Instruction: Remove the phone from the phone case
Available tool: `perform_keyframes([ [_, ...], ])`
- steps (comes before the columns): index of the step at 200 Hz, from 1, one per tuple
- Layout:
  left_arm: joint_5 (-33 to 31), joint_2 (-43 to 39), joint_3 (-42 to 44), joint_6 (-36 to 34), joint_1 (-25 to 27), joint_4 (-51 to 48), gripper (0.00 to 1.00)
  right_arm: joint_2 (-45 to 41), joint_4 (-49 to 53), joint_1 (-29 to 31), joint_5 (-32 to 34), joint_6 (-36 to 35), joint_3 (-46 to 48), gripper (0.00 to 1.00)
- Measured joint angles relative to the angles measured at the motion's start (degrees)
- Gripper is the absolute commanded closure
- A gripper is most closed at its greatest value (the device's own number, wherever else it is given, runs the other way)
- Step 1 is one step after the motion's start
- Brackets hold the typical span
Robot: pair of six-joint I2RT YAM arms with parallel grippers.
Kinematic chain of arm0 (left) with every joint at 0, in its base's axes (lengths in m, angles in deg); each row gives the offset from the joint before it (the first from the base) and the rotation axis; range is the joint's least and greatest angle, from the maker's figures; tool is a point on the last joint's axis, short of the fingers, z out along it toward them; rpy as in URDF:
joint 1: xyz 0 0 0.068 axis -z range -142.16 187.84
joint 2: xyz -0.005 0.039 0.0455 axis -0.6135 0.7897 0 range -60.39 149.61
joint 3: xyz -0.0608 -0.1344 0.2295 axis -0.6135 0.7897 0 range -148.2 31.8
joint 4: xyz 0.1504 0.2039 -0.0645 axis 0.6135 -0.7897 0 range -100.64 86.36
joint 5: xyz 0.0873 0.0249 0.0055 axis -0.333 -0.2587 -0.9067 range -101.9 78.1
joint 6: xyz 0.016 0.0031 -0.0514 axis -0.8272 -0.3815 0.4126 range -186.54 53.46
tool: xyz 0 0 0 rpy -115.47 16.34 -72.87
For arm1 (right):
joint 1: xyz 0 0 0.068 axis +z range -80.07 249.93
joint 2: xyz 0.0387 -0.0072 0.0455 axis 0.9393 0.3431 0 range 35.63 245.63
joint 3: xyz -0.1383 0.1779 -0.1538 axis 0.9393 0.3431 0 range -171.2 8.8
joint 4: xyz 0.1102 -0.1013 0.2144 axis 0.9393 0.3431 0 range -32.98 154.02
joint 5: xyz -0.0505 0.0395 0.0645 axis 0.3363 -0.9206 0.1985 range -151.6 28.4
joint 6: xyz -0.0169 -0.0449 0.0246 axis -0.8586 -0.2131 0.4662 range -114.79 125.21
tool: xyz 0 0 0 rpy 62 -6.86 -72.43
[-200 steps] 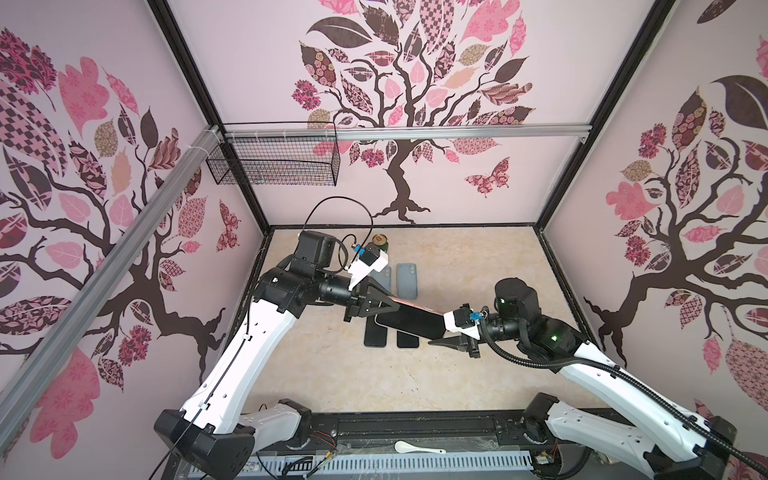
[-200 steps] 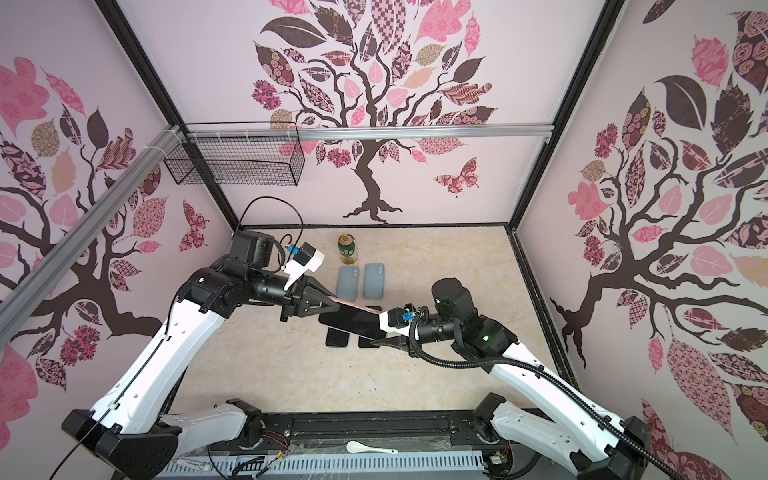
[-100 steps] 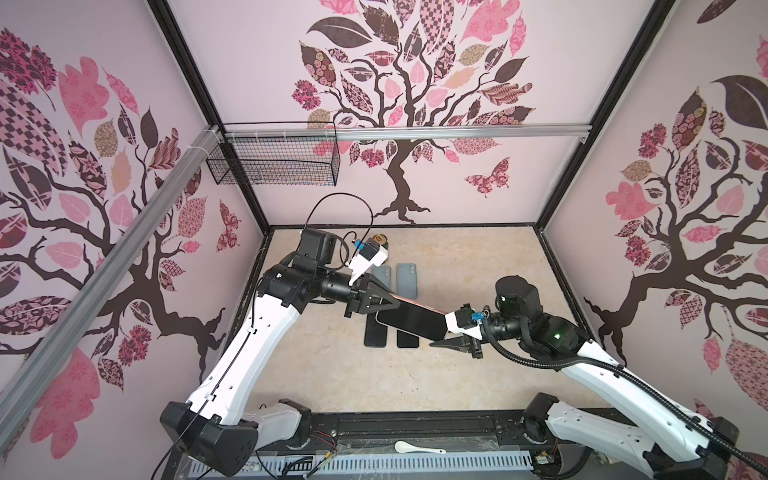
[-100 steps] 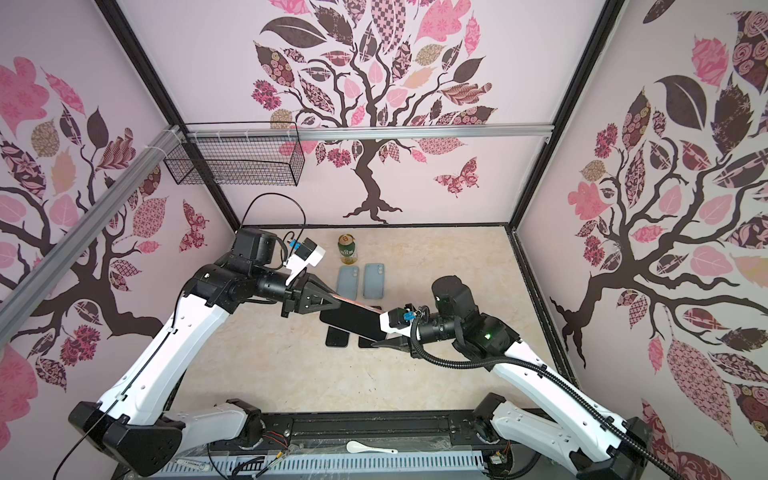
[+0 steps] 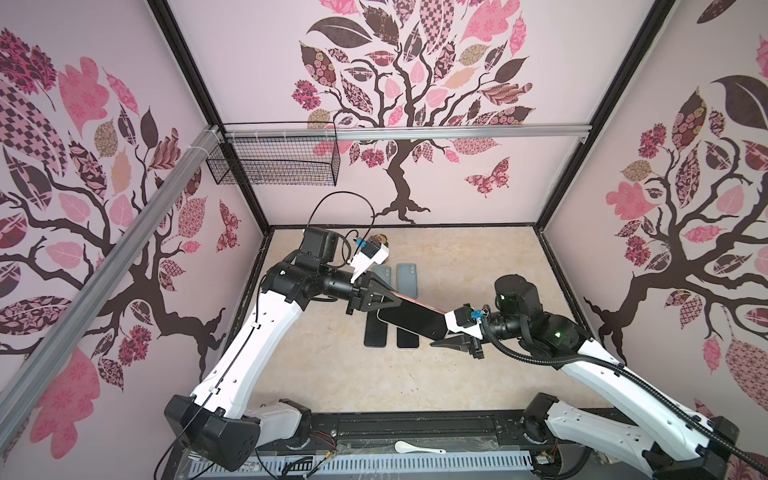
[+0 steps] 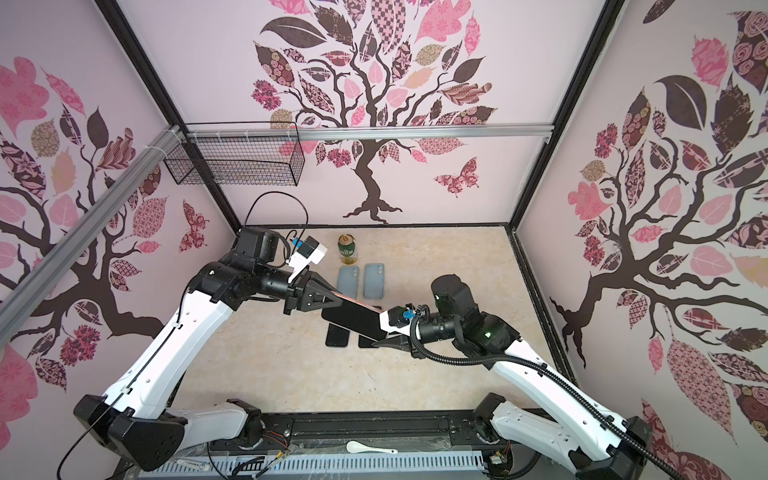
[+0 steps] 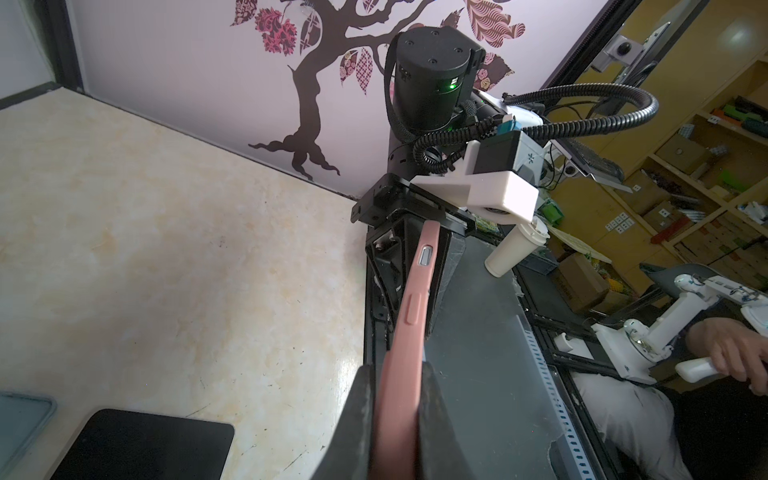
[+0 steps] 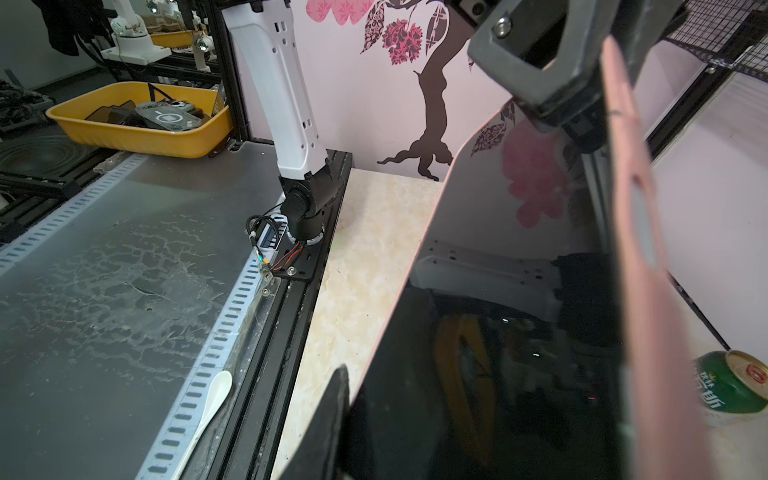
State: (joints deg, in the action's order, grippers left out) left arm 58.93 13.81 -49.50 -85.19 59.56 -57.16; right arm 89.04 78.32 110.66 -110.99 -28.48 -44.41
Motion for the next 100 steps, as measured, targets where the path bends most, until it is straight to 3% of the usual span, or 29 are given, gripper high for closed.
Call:
perform_keyframes([
  [51, -0.1, 0.6, 0.0, 2.1, -0.3, -1.0, 1.00, 0.3, 1.3, 0.0, 0.8, -1.7, 0.0, 0.73],
  [100, -0.3, 0.2, 0.0, 2.1, -0.3, -0.9, 1.00, 0.4, 2.1, 0.0, 0.8, -1.6, 0.0, 0.82],
])
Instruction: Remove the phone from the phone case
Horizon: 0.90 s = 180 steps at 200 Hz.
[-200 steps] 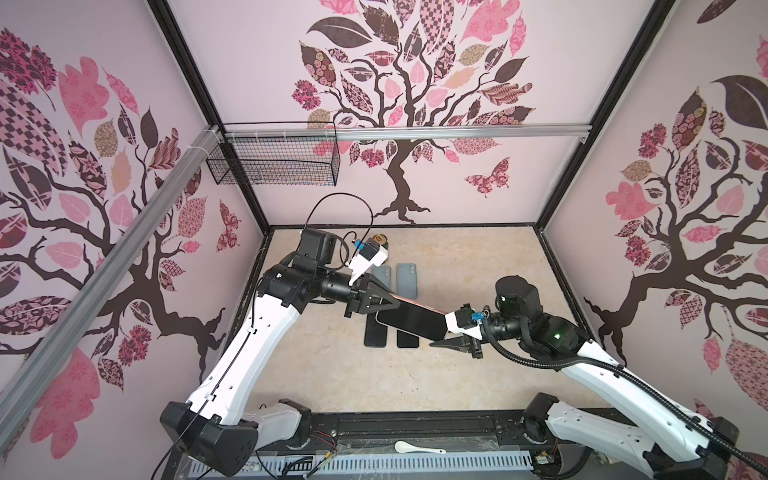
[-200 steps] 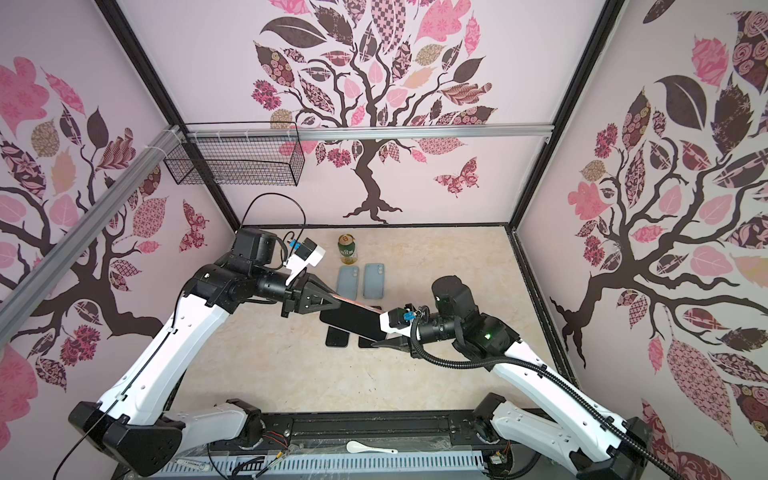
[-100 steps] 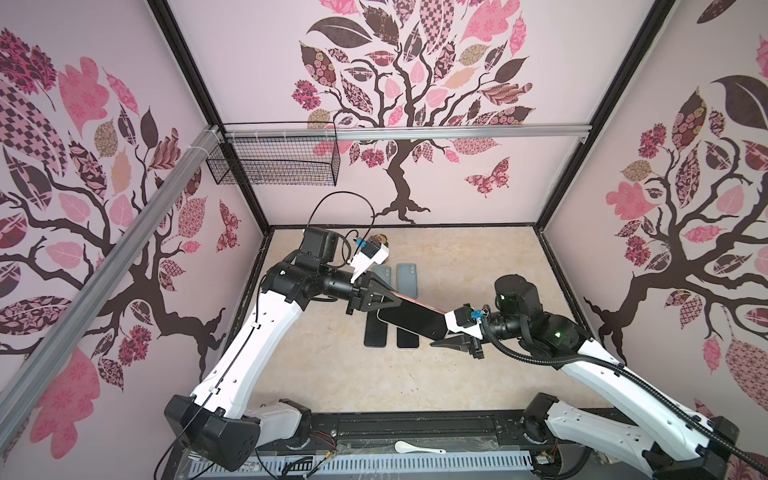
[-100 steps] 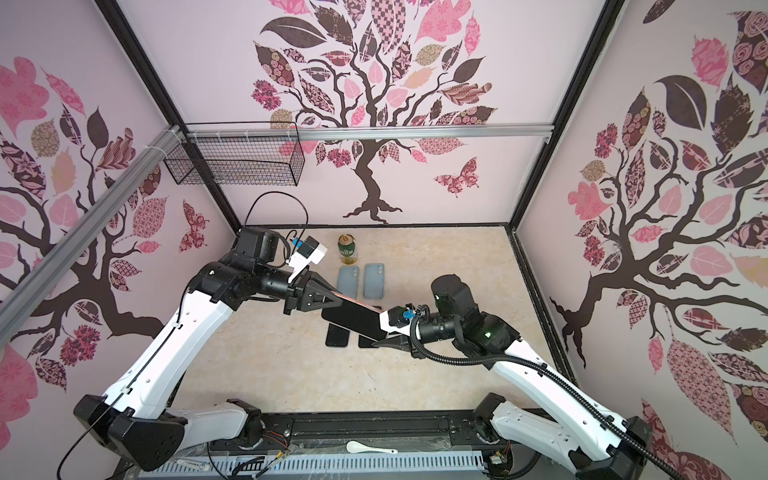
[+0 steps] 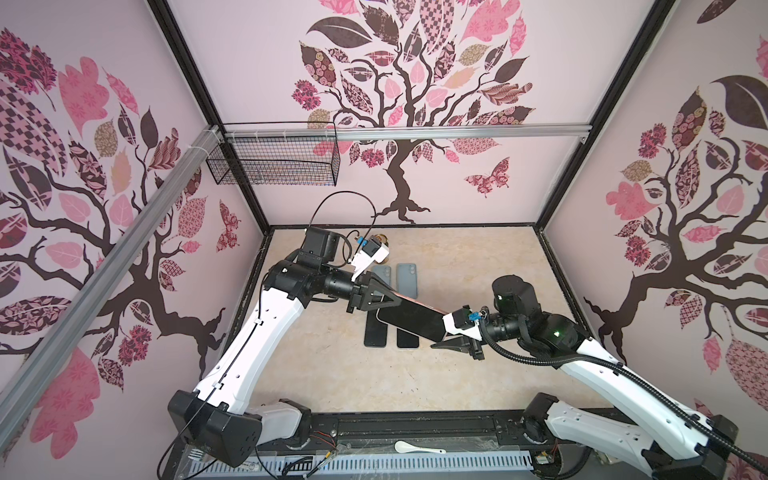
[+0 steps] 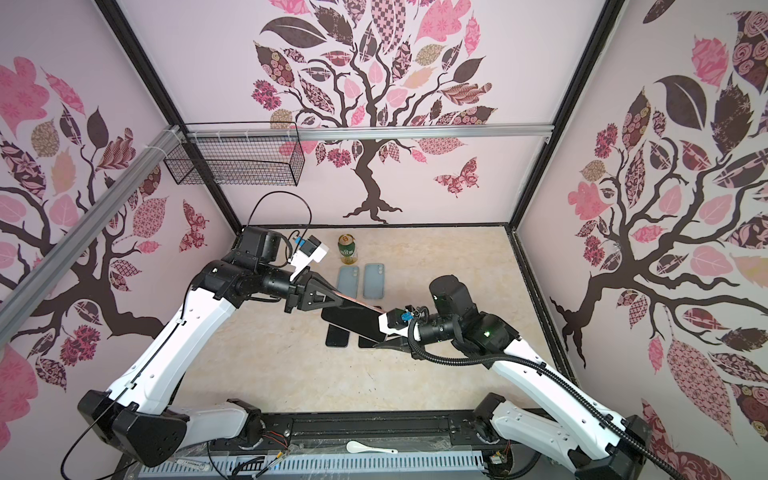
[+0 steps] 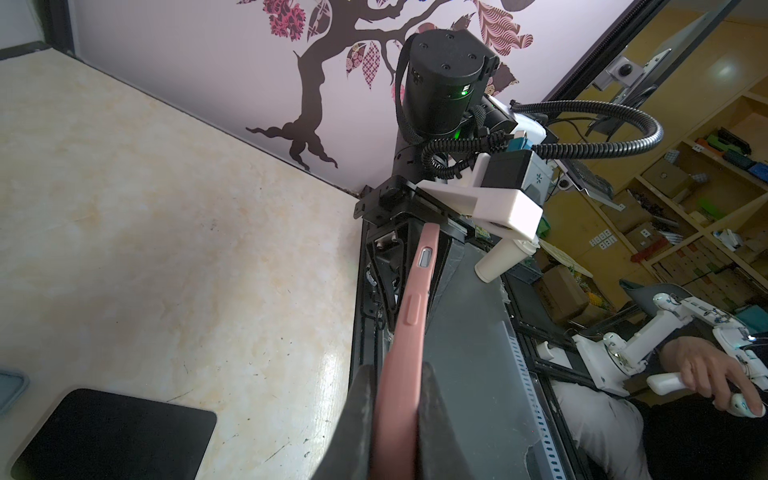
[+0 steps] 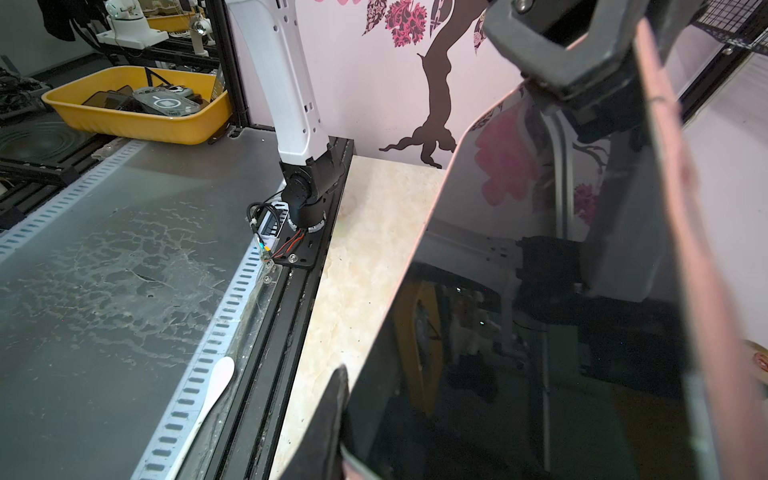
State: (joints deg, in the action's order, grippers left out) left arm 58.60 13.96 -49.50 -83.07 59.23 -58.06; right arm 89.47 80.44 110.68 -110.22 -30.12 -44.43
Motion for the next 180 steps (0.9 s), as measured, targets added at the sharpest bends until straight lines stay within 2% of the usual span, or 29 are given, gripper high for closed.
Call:
perform_keyframes([
  [91, 0.7, 0.4, 0.0, -0.5, -0.3, 0.1, 1.00, 0.0, 0.0, 0.0, -0.5, 0.5, 0.0, 1.00],
  [139, 3.0, 3.1, -0.5, -3.1, -0.8, -2.8, 1.00, 0.3, 0.8, 0.0, -0.6, 0.5, 0.0, 1.00],
  [180, 4.2, 5.8, -2.3, -5.4, -1.3, -9.1, 1.00, 0.6, 1.4, 0.1, -0.5, -1.1, 0.0, 1.00],
])
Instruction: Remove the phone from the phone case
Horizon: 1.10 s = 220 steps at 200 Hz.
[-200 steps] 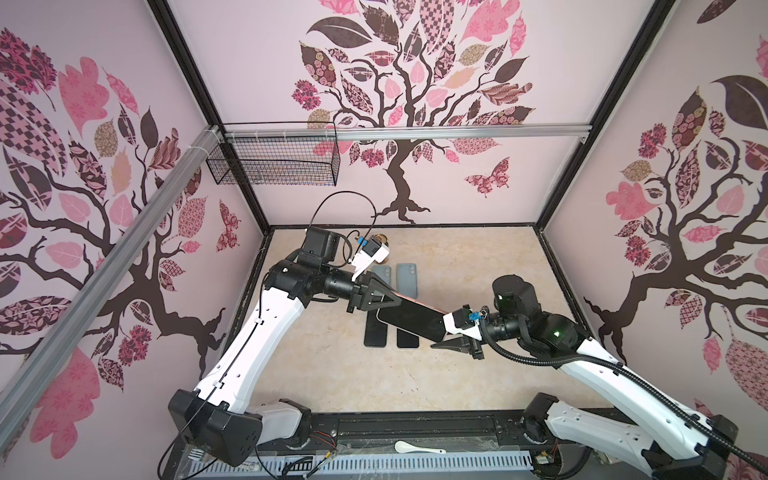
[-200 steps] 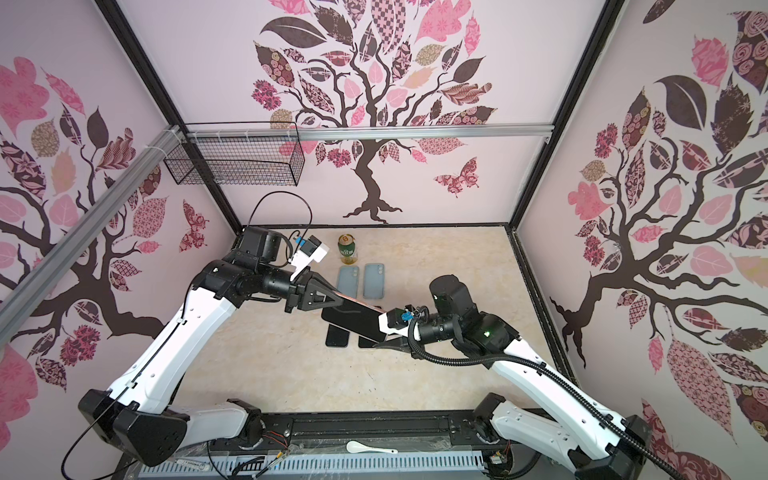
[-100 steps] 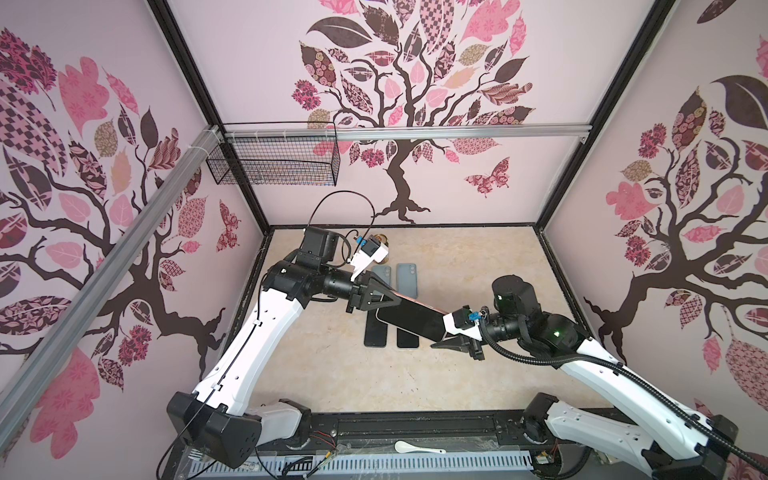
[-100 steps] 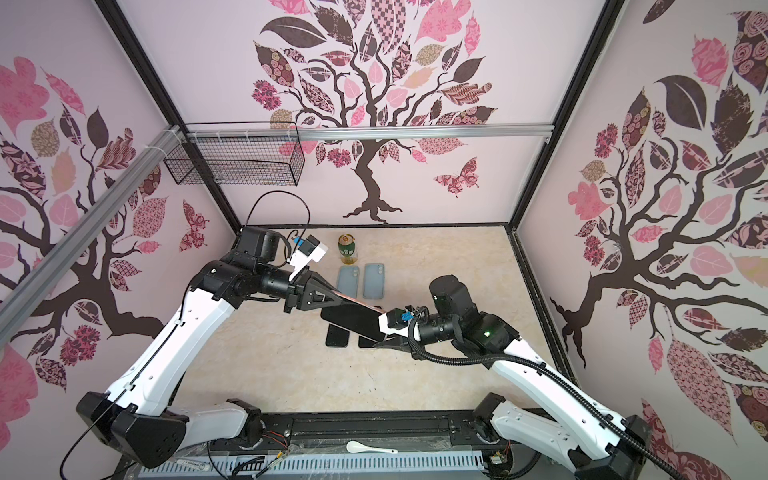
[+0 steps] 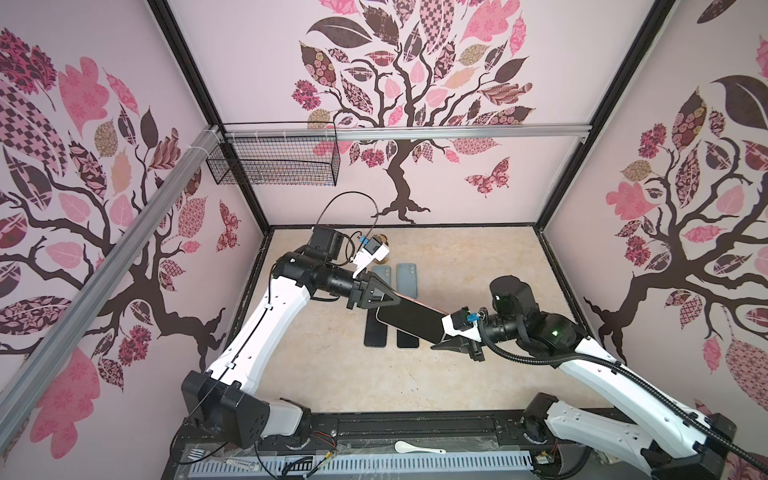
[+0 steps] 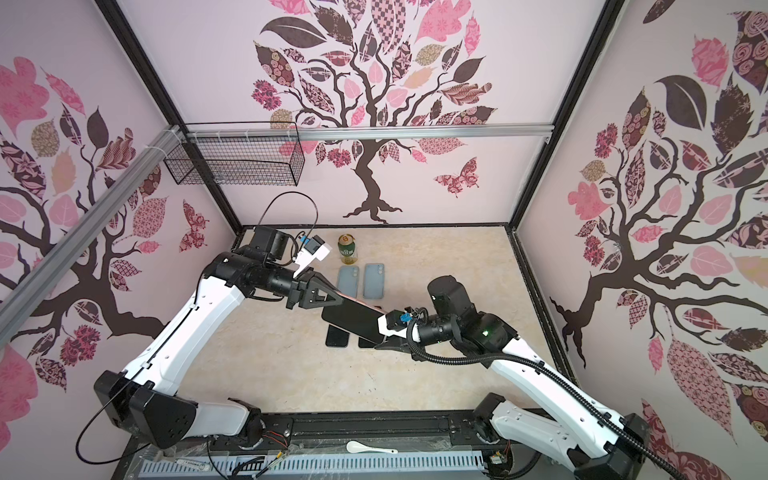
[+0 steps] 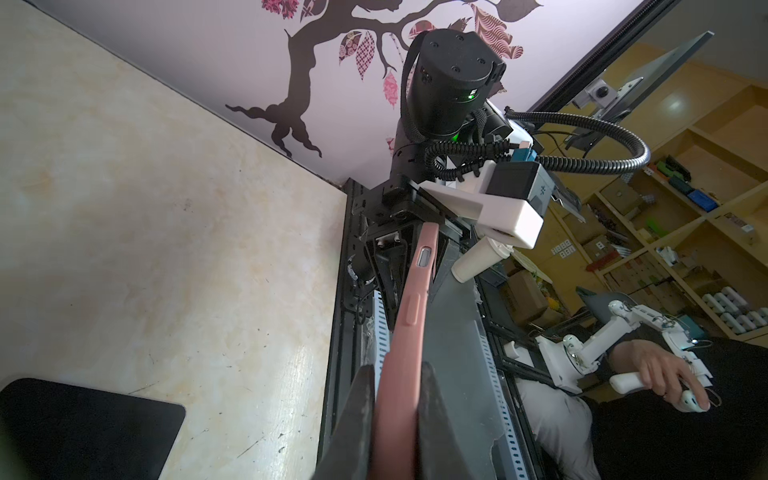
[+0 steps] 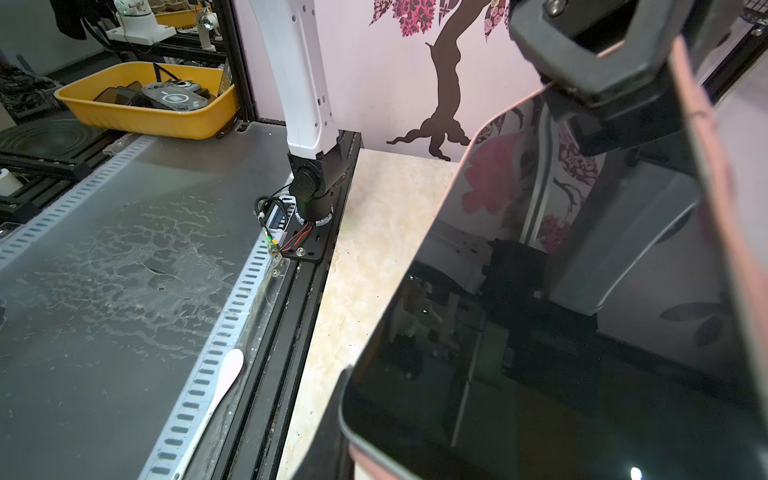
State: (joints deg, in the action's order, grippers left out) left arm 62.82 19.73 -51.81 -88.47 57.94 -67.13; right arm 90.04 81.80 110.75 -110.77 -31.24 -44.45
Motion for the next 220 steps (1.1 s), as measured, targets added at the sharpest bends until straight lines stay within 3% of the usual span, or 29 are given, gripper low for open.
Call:
perform_keyframes([
  [124, -1.1, -0.8, -1.6, -8.4, 0.2, -5.4, 1.00, 0.6, 1.0, 0.9, 3.9, -2.7, -0.9, 1.00],
  [220, -4.5, 0.0, -4.0, -14.7, 1.6, -9.4, 1.00, 0.3, 1.7, 1.1, 11.8, -8.7, -0.7, 1.00],
])
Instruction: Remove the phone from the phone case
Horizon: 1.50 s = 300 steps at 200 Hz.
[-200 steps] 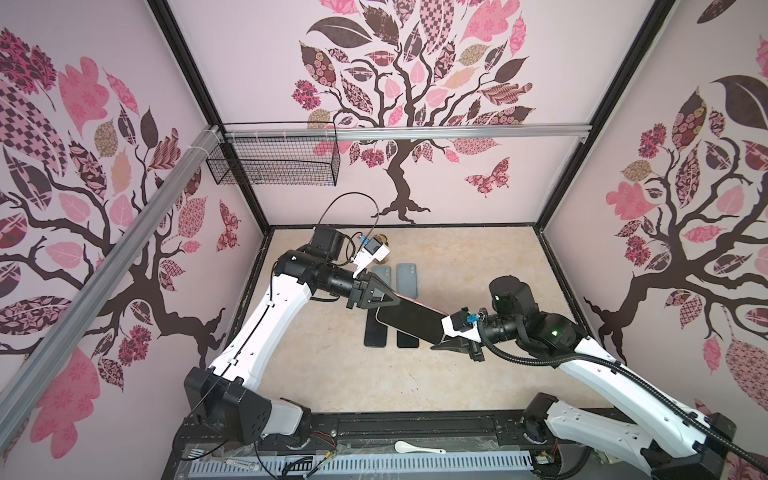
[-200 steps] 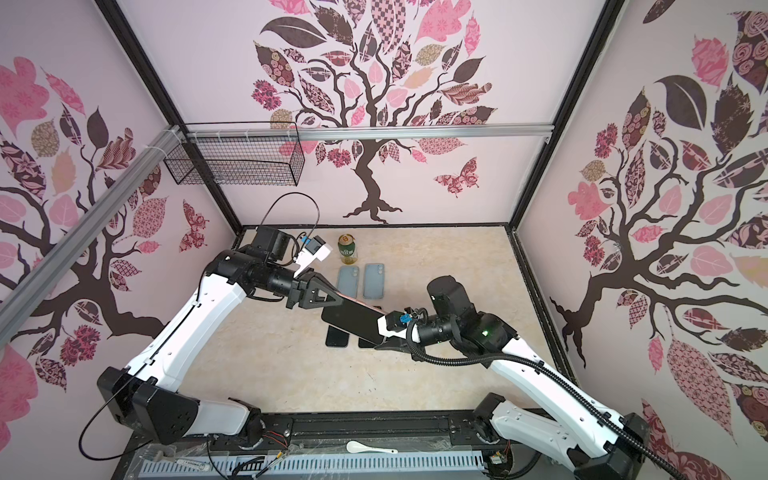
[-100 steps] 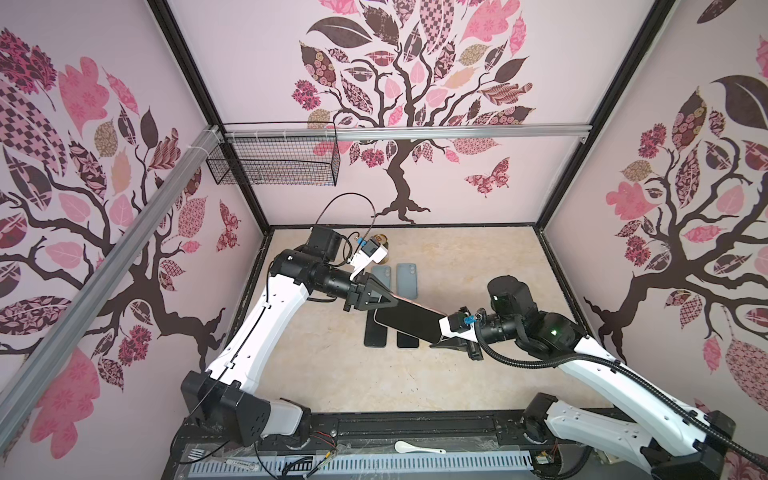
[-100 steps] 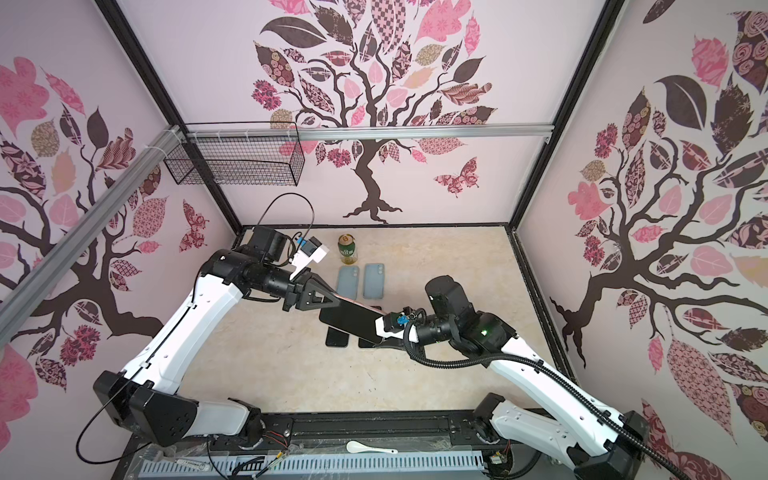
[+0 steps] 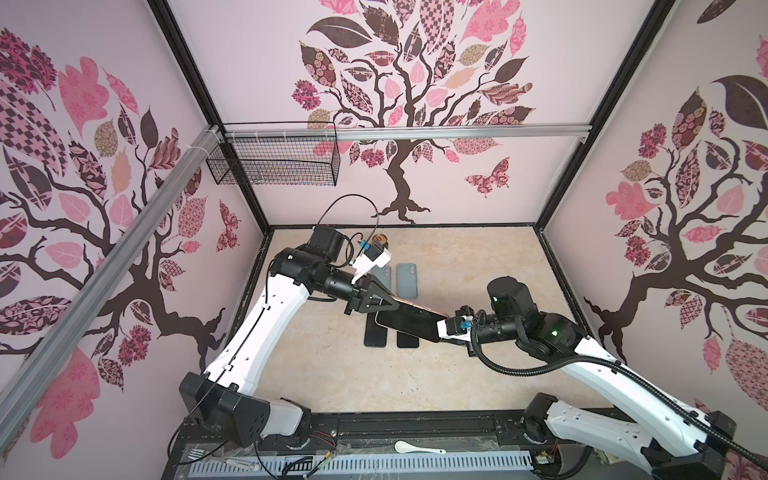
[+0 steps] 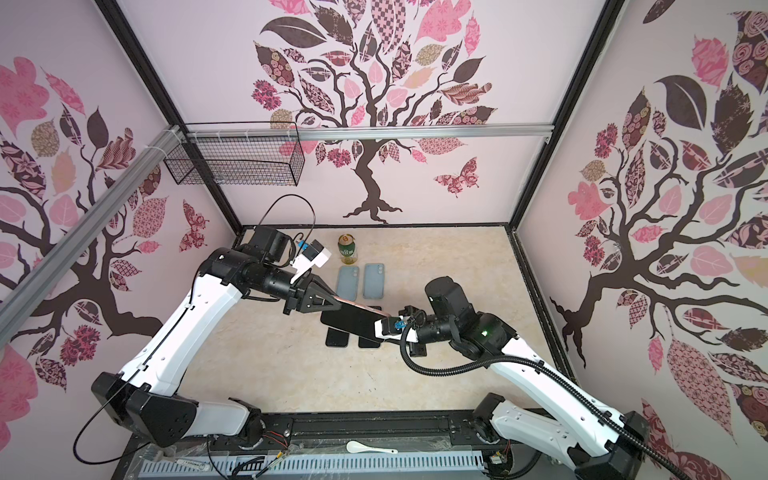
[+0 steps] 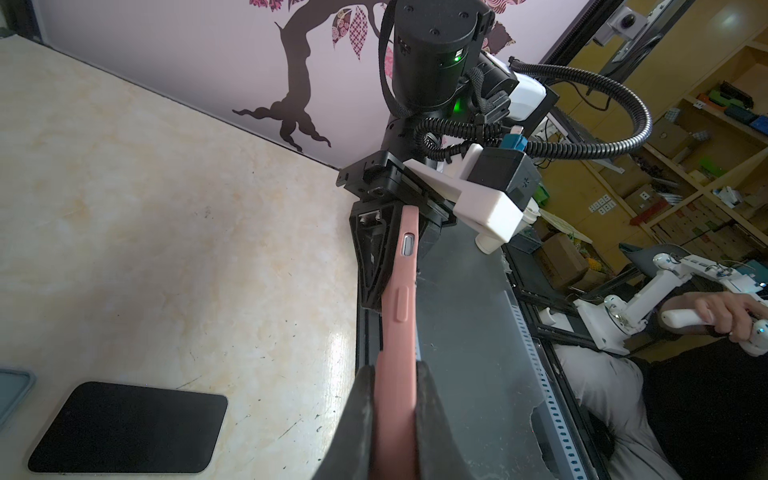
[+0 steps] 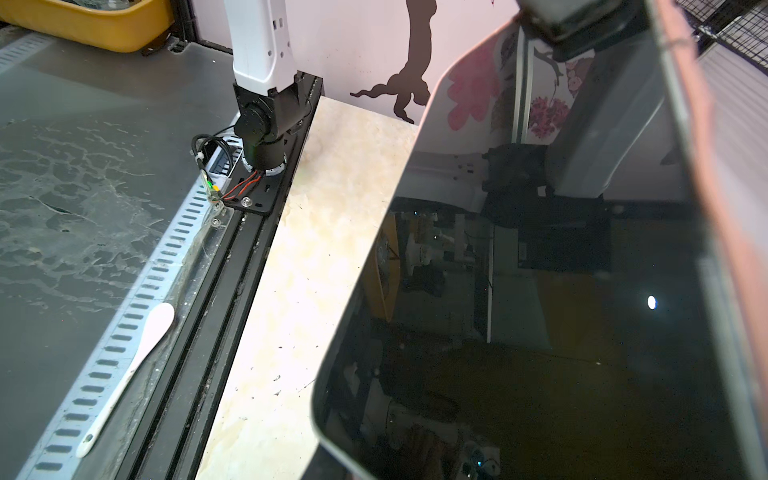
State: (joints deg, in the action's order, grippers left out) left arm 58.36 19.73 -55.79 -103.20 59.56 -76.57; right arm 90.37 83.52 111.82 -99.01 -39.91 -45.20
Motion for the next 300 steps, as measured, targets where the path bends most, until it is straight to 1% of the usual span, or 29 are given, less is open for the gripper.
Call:
perform_keyframes([
  [38, -0.4, 0.9, -1.1, -2.2, 0.1, -1.4, 1.00, -0.4, -0.5, 0.0, 2.7, -0.1, 0.1, 1.00],
  [71, -0.6, 0.9, -1.9, -3.9, 0.1, -2.0, 1.00, -1.9, -3.7, 0.1, 6.5, 3.9, 1.5, 1.00],
  [99, -0.6, 0.8, -2.2, -5.1, 0.2, -2.4, 1.00, -4.4, -9.1, 0.1, 8.3, 10.4, 4.8, 1.00],
  [142, -0.7, -0.1, -2.2, -5.2, 0.3, -2.0, 1.00, -6.4, -14.0, 0.0, 7.5, 20.7, 7.5, 1.00],
  [172, -0.3, -1.7, -2.1, -5.2, -0.1, -1.2, 1.00, -6.9, -16.7, -0.7, 4.9, 28.3, 7.8, 1.00],
  [217, 1.3, -5.3, 0.1, -4.6, -1.6, 3.0, 1.00, -7.5, -24.6, -4.2, -1.0, 42.0, 8.5, 0.99],
  [231, 2.5, -7.0, 2.6, -2.3, -2.1, 6.9, 1.00, -7.9, -27.4, -4.7, -2.3, 45.4, 8.9, 0.91],
  [244, 3.7, -9.4, 6.3, 2.5, -2.6, 13.7, 1.00, -8.5, -31.1, -4.9, -2.7, 48.5, 9.9, 0.84],
  [272, 4.9, -16.0, 17.3, 18.7, -2.4, 34.7, 1.00, -10.1, -41.7, -5.2, -1.9, 54.7, 12.8, 0.73],
  [282, 4.8, -17.7, 20.4, 24.7, -2.0, 41.5, 1.00, -10.4, -45.3, -5.2, -1.2, 56.5, 13.3, 0.71],
  [300, 4.5, -19.1, 22.8, 32.3, -1.2, 51.2, 1.00, -10.8, -49.4, -5.3, 0.2, 57.4, 13.7, 0.69],
])
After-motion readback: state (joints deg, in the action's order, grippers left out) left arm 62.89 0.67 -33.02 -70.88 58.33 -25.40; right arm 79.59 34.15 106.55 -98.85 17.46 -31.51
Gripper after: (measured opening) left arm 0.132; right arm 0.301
